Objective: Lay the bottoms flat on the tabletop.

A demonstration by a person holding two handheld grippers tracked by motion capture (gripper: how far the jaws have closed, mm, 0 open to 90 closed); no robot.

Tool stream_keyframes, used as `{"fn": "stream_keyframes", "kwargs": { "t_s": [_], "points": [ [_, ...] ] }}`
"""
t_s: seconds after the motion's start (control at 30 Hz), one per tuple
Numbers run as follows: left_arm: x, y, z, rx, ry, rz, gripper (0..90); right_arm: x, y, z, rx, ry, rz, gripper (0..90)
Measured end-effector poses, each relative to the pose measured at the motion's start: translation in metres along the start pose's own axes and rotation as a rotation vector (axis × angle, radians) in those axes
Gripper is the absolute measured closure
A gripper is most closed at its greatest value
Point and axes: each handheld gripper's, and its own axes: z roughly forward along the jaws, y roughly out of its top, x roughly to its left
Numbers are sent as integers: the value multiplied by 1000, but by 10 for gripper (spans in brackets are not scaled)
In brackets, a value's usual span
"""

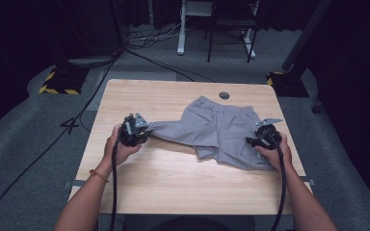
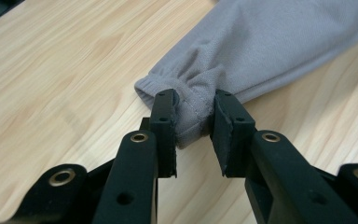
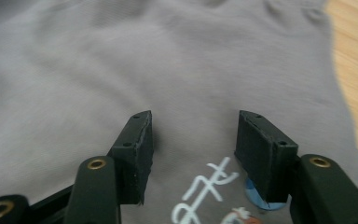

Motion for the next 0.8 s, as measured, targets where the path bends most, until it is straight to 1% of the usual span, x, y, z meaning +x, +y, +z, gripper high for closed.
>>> {"fn": "stream_keyframes", "kwargs": {
  "t_s": [0.07,0.1,0.17,0.2,0.27,0.33,0.37,0.43,0.5,0.53,0.57,0.6,0.63,0.7,0.73,0.77,0.8],
  "points": [
    [9,-12,-7,13,12,-29,717,-5,1,1,1,-25,24,469],
    [13,-18,-11,15,20,-38,717,-7,1,2,2,-33,38,470],
    [16,-28,-19,12,27,-57,718,-12,0,3,-1,-50,55,475],
    [17,-34,-23,13,28,-70,717,-14,0,3,-1,-54,68,476],
    [16,-43,-29,13,28,-78,717,-19,-1,3,0,-69,86,477],
    [12,-52,-35,26,27,-78,717,-24,-1,3,3,-84,101,477],
    [8,-57,-37,29,20,-81,717,-26,-2,3,4,-96,104,477],
    [0,-64,-41,37,8,-76,716,-29,-3,3,2,-123,105,477],
    [-9,-70,-44,47,-4,-60,715,-31,-3,3,1,-136,109,477],
    [-15,-73,-46,47,-18,-56,715,-31,-3,3,4,-136,108,477],
    [-21,-75,-47,54,-25,-50,714,-30,-3,3,9,-142,107,477],
    [-27,-76,-48,65,-43,-41,713,-29,-1,3,18,-152,98,476],
    [-34,-77,-50,75,-56,-25,712,-27,0,3,25,-160,79,473],
    [-47,-78,-56,86,-97,8,708,-22,4,2,38,-177,42,466],
    [-54,-78,-59,94,-106,31,704,-19,5,2,29,-167,33,467],
    [-61,-78,-62,89,-104,52,696,-17,7,0,19,-158,27,467],
    [-66,-78,-65,79,-102,61,669,-14,10,-1,8,-163,17,466]
  ]
}}
